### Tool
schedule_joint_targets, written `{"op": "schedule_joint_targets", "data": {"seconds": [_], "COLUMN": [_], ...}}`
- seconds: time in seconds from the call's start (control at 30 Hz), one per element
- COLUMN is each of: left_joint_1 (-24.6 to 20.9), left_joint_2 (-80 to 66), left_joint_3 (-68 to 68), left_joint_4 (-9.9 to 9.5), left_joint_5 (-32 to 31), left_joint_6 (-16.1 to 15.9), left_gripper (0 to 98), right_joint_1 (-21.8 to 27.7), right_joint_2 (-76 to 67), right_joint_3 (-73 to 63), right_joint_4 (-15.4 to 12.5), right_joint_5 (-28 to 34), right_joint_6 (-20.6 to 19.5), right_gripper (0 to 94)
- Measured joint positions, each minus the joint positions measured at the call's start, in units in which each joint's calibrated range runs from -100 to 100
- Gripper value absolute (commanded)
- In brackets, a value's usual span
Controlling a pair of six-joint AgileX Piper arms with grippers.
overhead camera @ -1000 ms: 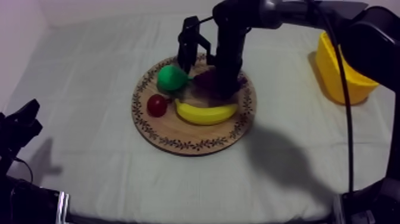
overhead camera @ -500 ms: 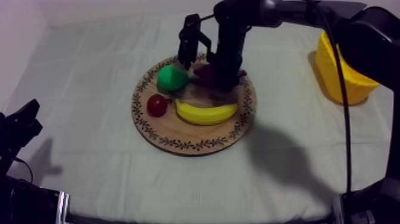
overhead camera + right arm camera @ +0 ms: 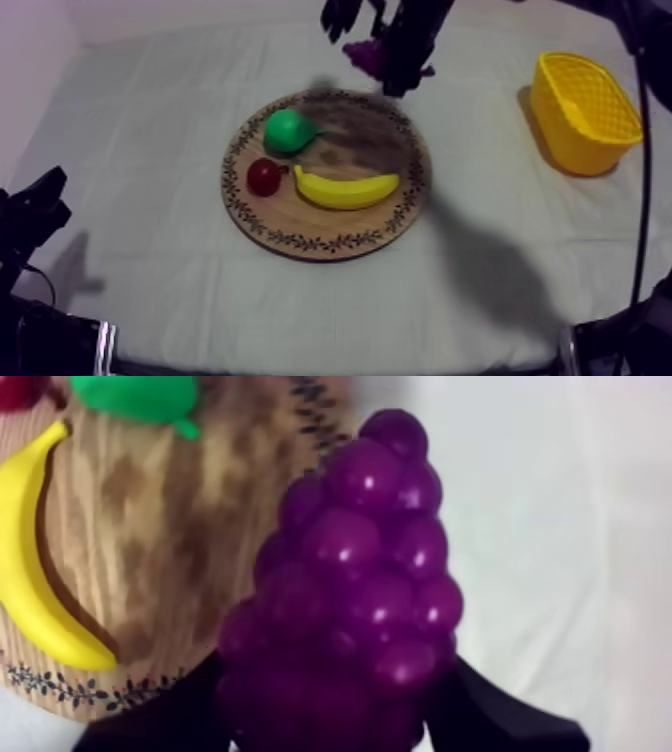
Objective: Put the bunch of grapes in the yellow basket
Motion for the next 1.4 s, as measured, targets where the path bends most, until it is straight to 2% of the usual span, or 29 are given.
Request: {"op": "schedule_joint_targets", "data": {"seconds": [0.5, 0.93, 1.4], "left_joint_1": [0.0, 0.0, 0.0], "left_joint_2": [0.0, 0.0, 0.0], "left_joint_3": [0.0, 0.0, 0.0], "left_joint_4": [0.00, 0.00, 0.00], "left_joint_5": [0.0, 0.0, 0.0], "left_joint_6": [0.0, 0.0, 0.0], "left_gripper": [0.1, 0.1, 0.1], "right_joint_1": [7.7, 17.9, 26.8], "right_joint_2": [-15.0, -24.1, -22.8], "right_joint_3": [5.5, 15.6, 26.0], "right_joint_4": [0.3, 4.0, 8.0], "right_joint_5": [-3.1, -12.6, -21.3], "right_joint_6": [-6.1, -14.8, -22.0], "right_gripper": [32.8, 32.6, 32.8]}}
